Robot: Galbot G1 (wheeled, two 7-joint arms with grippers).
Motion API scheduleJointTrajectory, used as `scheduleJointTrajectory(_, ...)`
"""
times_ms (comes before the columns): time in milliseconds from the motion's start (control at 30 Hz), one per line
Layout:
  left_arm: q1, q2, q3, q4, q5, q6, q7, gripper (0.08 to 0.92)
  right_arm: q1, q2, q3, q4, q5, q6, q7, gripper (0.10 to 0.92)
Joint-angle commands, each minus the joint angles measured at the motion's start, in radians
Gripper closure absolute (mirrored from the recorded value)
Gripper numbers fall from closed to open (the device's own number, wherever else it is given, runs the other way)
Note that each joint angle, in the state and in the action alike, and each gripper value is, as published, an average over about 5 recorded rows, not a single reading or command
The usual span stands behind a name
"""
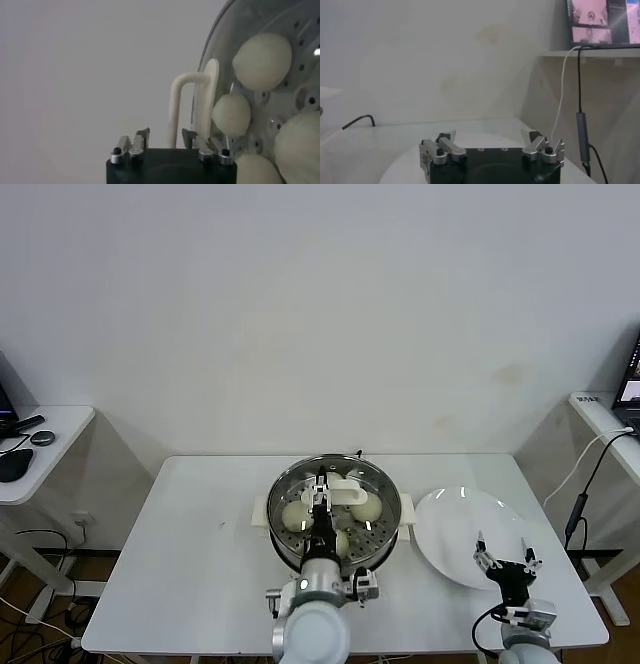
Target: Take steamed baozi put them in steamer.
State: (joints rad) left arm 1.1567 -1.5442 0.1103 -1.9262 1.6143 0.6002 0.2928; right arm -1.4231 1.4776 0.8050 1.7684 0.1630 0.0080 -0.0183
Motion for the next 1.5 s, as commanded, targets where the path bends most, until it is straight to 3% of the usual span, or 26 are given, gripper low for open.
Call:
scheduleJointTrajectory(33,0.116,0.039,0.011,-0.231,-0.050,-0.010,0.036,0.284,-0.001,0.002,-0.010,0.005,-0.008,-0.007,-0.004,0.203)
scheduleJointTrajectory(167,0.169,0.064,-0.023,-0.332,-0.059,-0.004,0.031,0.194,-0.028,-0.001,-0.026,0.048,-0.040,-0.037,-0.053,0.203)
scheduleJointTrajectory(433,0.274,0.097,-0.167,-0.470,-0.275,-0.025,-0.063,0.177,-0.118,-0.048,-0.089,0.144,-0.115,0.047,-0.181,0.203)
scheduleJointTrajectory(600,0.317,0.119,-0.324,-0.537,-0.624,-0.053,-0.118,0.177,-0.147,-0.055,-0.115,0.208,-0.058,0.009,-0.180,0.203)
scheduleJointTrajectory(767,0.356,0.126,-0.640,-0.437,-1.237,-0.232,-0.235,0.177,-0.184,-0.069,-0.127,0.223,0.019,-0.031,-0.163,0.203)
scheduleJointTrajectory(933,0.446,0.100,-0.853,-0.285,-1.591,-0.355,-0.237,0.177,-0.236,-0.096,-0.144,0.227,0.030,-0.026,-0.136,0.203)
scheduleJointTrajectory(1233,0.647,0.031,-0.811,-0.213,-1.632,-0.478,-0.286,0.177,-0.280,-0.106,-0.123,0.241,0.051,-0.041,-0.111,0.203)
scheduleJointTrajectory(1500,0.736,0.054,-0.723,-0.212,-1.610,-0.504,-0.321,0.177,-0.332,-0.114,-0.109,0.300,0.001,-0.106,-0.095,0.203)
